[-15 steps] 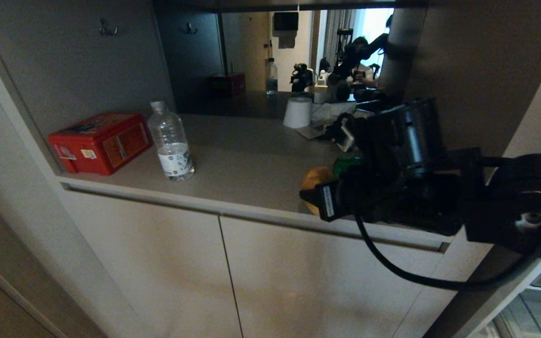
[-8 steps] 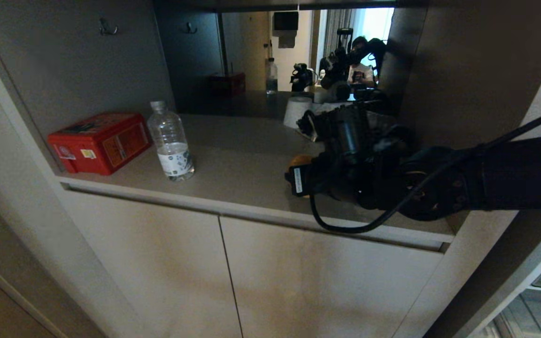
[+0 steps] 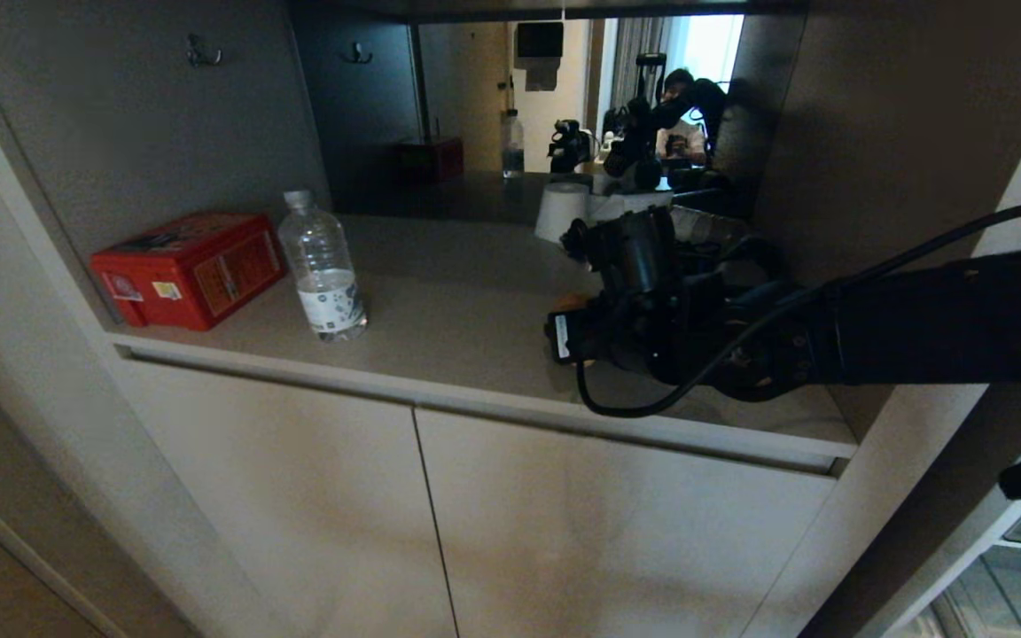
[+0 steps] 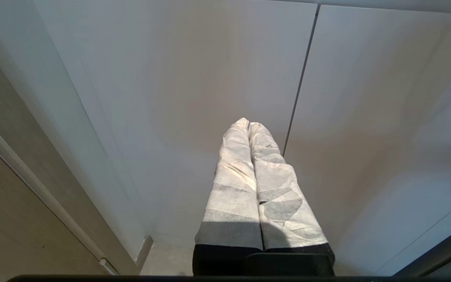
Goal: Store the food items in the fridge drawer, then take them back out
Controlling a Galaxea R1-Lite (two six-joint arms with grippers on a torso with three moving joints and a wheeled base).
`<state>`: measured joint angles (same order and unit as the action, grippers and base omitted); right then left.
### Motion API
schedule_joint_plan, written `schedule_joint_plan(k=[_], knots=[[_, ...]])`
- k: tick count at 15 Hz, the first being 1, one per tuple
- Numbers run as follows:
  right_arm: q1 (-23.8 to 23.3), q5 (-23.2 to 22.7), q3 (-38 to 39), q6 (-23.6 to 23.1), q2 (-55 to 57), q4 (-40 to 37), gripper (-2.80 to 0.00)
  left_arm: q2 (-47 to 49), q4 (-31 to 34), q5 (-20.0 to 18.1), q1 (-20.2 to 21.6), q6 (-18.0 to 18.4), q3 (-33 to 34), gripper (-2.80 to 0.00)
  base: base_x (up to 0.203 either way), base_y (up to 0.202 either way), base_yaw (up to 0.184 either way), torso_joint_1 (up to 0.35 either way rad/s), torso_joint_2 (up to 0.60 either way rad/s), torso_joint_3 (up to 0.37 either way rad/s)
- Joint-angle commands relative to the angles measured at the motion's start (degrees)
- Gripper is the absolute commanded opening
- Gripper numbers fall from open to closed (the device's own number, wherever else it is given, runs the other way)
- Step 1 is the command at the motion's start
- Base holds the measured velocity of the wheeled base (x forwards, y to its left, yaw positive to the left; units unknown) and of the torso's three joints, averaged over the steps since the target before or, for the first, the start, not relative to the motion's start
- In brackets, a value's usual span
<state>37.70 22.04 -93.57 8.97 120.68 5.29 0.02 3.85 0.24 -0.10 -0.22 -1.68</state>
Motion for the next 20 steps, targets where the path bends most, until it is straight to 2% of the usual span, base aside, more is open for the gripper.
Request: schedule_joint_plan(k=[1,3,4,11,16,17,20], knots=[[-0.26,0.11,-0.18,-0.01,0.44,0.07,-2.8,-0.02,0.01,0.02,0.01,-0.04,0.01,-2.8,0.0,0.0,0.0,0.0,0.0,0.0],[-0.43,0.11,-1.37,-0.02,0.86,0.07,-2.8,-0.02,0.01,0.02,0.01,-0.04,-0.07,-2.8,0.0,0.0,0.0,0.0,0.0,0.0],[-0.5,0.11,-1.97,-0.5,0.99,0.07,0.0,-0.02,0.01,0.02,0.01,-0.04,-0.08,-2.8,0.0,0.0,0.0,0.0,0.0,0.0],[-0.44,0.77,-3.36,-0.88,1.77,0.25,0.0,-0.02,0.01,0.02,0.01,-0.04,-0.05,-2.8,0.0,0.0,0.0,0.0,0.0,0.0],[0.33,2.05,-2.86,-0.88,-4.56,0.1,0.0,-0.02,0.01,0.02,0.01,-0.04,0.01,-2.8,0.0,0.0,0.0,0.0,0.0,0.0],[0.72,2.1,-1.29,-0.92,-6.47,0.08,-2.8,-0.02,0.01,0.02,0.01,-0.04,0.01,-2.8,0.0,0.0,0.0,0.0,0.0,0.0],[3.06,2.11,8.97,-0.98,-13.28,0.26,-2.8,-0.02,0.01,0.02,0.01,-0.04,0.01,-2.8,0.0,0.0,0.0,0.0,0.0,0.0]])
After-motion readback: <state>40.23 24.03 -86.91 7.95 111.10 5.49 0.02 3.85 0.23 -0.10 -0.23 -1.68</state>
